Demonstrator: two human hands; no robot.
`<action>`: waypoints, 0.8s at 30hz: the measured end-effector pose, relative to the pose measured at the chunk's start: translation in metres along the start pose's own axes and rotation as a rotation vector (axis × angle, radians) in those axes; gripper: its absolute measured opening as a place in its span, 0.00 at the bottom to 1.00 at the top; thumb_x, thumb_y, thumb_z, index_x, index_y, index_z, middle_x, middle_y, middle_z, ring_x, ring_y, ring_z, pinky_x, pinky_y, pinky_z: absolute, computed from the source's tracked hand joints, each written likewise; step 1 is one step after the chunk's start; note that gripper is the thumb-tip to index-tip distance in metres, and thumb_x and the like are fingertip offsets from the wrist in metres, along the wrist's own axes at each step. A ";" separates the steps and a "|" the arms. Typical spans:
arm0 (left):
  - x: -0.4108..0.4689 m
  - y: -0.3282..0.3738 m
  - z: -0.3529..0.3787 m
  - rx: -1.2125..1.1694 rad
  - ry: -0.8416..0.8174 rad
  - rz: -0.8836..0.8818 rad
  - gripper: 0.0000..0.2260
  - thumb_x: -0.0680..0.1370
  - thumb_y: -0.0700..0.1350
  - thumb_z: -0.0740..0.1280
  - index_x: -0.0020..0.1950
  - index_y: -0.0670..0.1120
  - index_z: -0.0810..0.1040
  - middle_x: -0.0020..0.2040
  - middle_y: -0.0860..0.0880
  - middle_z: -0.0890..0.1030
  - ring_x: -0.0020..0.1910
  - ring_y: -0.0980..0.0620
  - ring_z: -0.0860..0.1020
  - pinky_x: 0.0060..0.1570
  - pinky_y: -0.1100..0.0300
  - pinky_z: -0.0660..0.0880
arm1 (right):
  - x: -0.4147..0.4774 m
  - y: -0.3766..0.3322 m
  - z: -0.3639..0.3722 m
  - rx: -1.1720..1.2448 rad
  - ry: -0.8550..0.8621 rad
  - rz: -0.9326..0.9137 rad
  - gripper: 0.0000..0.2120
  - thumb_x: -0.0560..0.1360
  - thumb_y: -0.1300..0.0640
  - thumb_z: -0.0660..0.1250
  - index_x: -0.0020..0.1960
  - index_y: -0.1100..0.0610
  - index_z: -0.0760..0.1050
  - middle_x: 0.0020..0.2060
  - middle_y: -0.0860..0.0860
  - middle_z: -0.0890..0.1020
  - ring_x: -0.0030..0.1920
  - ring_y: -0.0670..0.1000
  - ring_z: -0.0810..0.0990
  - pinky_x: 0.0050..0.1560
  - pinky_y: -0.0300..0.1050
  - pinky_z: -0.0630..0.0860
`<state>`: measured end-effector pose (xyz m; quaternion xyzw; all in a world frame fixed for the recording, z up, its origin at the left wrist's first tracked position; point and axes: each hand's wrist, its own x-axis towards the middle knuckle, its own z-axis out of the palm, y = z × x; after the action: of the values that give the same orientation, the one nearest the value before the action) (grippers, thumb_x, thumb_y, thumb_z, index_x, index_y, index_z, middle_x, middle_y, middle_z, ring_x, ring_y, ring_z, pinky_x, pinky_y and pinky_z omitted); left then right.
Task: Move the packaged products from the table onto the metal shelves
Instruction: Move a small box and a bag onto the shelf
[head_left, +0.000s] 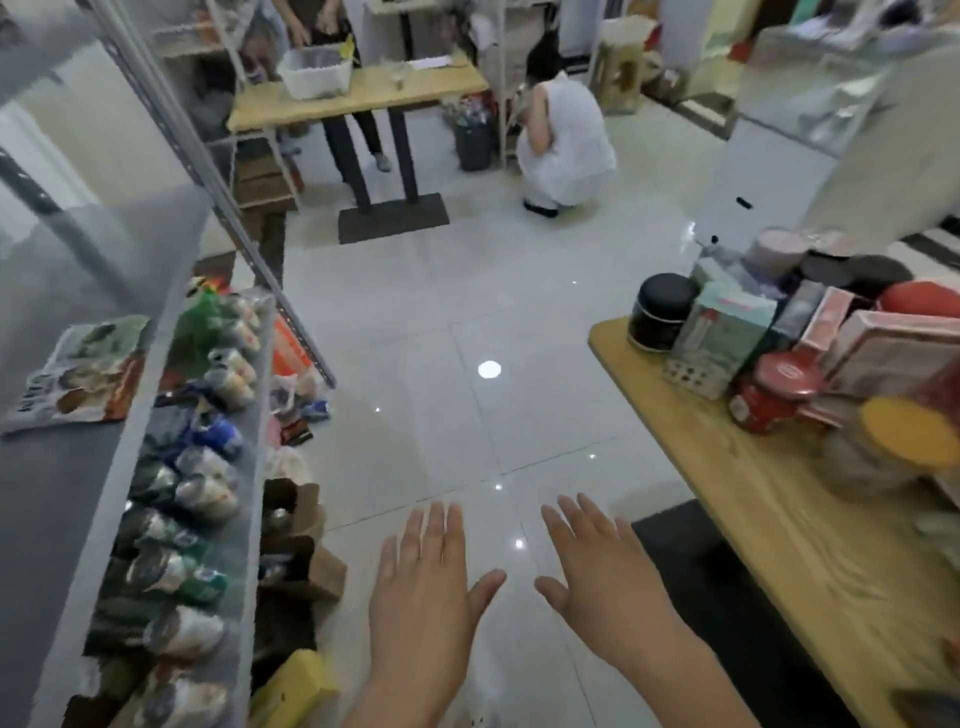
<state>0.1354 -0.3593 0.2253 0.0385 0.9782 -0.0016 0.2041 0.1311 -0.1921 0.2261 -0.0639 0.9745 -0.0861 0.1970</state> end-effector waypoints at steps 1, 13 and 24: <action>0.008 -0.001 0.002 -0.011 0.002 0.051 0.40 0.77 0.66 0.36 0.72 0.43 0.70 0.71 0.45 0.71 0.69 0.45 0.71 0.64 0.45 0.71 | -0.004 0.005 -0.002 0.022 -0.018 0.052 0.33 0.81 0.43 0.53 0.79 0.52 0.41 0.78 0.50 0.42 0.77 0.53 0.40 0.75 0.54 0.41; 0.039 0.100 -0.011 0.192 -0.017 0.578 0.35 0.79 0.65 0.44 0.78 0.48 0.37 0.79 0.49 0.39 0.77 0.48 0.39 0.76 0.49 0.43 | -0.089 0.082 0.027 0.230 0.020 0.584 0.34 0.81 0.43 0.53 0.78 0.53 0.39 0.78 0.50 0.42 0.77 0.50 0.41 0.76 0.51 0.44; 0.020 0.250 0.012 0.274 -0.037 0.854 0.35 0.79 0.66 0.46 0.79 0.47 0.40 0.79 0.50 0.43 0.78 0.50 0.41 0.75 0.52 0.42 | -0.187 0.200 0.050 0.327 0.147 0.891 0.35 0.80 0.41 0.54 0.79 0.55 0.42 0.78 0.51 0.45 0.78 0.51 0.44 0.76 0.49 0.49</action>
<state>0.1403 -0.1090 0.2096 0.4655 0.8615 -0.0474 0.1971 0.3041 0.0257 0.2118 0.3982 0.8920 -0.1498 0.1528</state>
